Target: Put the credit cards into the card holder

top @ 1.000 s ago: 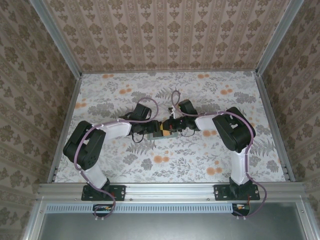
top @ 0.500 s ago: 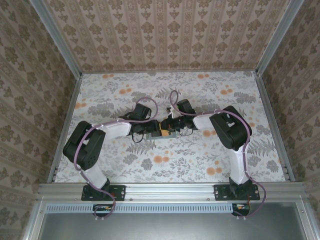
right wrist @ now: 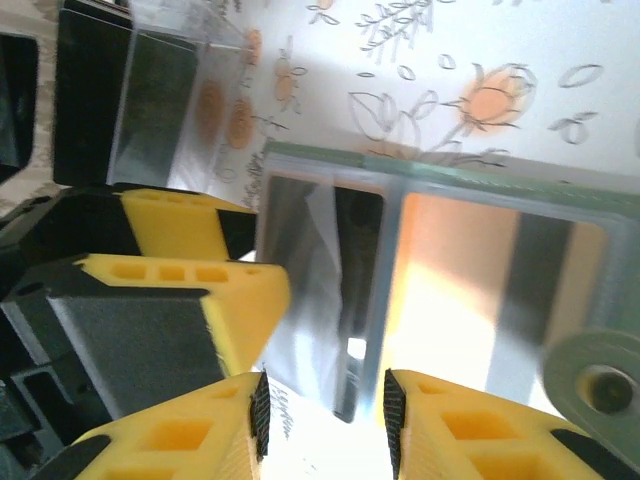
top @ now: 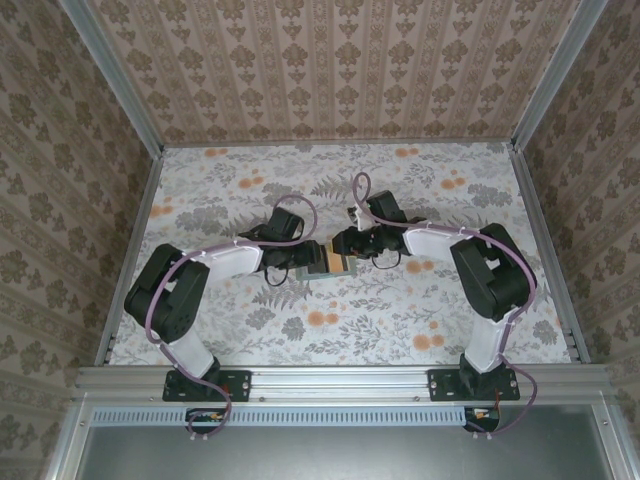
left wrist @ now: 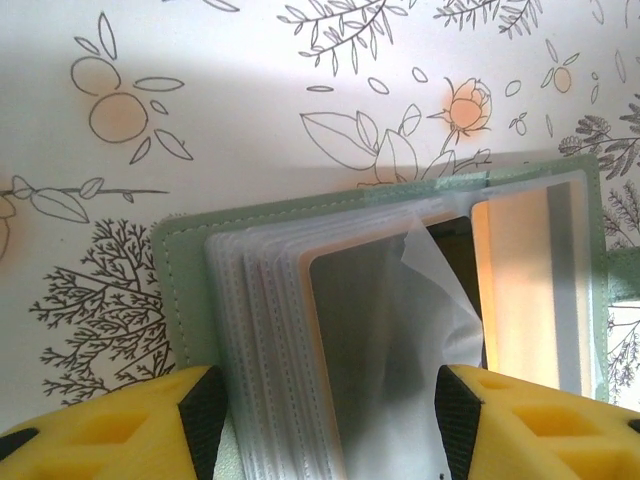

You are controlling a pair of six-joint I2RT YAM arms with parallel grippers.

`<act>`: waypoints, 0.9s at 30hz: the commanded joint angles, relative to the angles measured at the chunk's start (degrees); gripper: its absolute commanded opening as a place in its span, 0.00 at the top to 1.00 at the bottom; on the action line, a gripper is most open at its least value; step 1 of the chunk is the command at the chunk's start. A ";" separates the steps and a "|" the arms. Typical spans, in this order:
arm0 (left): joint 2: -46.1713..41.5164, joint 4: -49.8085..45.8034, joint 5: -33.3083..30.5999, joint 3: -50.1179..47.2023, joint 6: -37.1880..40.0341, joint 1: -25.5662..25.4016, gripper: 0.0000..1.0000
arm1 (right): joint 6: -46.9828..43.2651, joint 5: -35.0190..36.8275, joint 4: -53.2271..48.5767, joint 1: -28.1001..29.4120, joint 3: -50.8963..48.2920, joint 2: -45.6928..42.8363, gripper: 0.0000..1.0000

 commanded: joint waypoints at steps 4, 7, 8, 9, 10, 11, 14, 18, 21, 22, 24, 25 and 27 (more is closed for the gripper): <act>-0.38 -4.43 -2.12 3.05 1.91 -1.89 0.43 | -5.48 7.09 -9.14 -0.17 -1.05 -0.97 0.63; -0.37 -6.19 -3.24 4.59 2.41 -2.48 0.45 | -6.19 8.94 -10.43 -0.18 -0.79 -0.30 0.63; -0.55 -6.97 -4.09 5.18 2.78 -2.82 0.46 | -6.19 9.26 -10.54 -0.16 -0.79 -0.07 0.63; -0.65 -7.62 -4.79 5.63 3.11 -3.07 0.46 | -6.31 9.70 -10.70 -0.16 -0.71 -0.13 0.63; -0.65 -8.25 -5.31 6.08 3.47 -3.32 0.46 | -6.40 10.49 -10.90 -0.18 -0.64 -0.19 0.63; -0.50 -8.61 -5.45 6.38 3.58 -3.41 0.47 | -6.61 11.38 -11.29 -0.18 -0.47 -0.17 0.63; 0.18 -8.97 -5.35 6.86 3.89 -3.41 0.50 | -7.59 13.73 -12.80 -0.18 0.36 -0.22 0.63; 1.25 -8.61 -4.79 6.88 3.59 -3.40 0.52 | -8.36 15.17 -14.24 -0.18 1.03 0.02 0.63; 1.83 -8.22 -4.40 6.82 3.46 -3.41 0.52 | -8.25 13.42 -13.38 -0.09 0.99 0.68 0.62; 2.03 -8.08 -4.33 6.71 3.38 -3.36 0.52 | -7.93 12.56 -12.66 -0.09 0.80 0.74 0.62; 2.40 -7.94 -4.18 6.72 3.32 -3.40 0.53 | -7.32 10.92 -11.47 -0.01 0.62 1.09 0.62; 2.64 -7.85 -4.11 6.66 3.26 -3.36 0.53 | -6.97 10.42 -10.78 -0.05 0.61 1.13 0.62; 2.93 -7.54 -4.10 6.45 3.15 -3.41 0.54 | -6.26 9.47 -9.89 0.00 0.69 1.41 0.63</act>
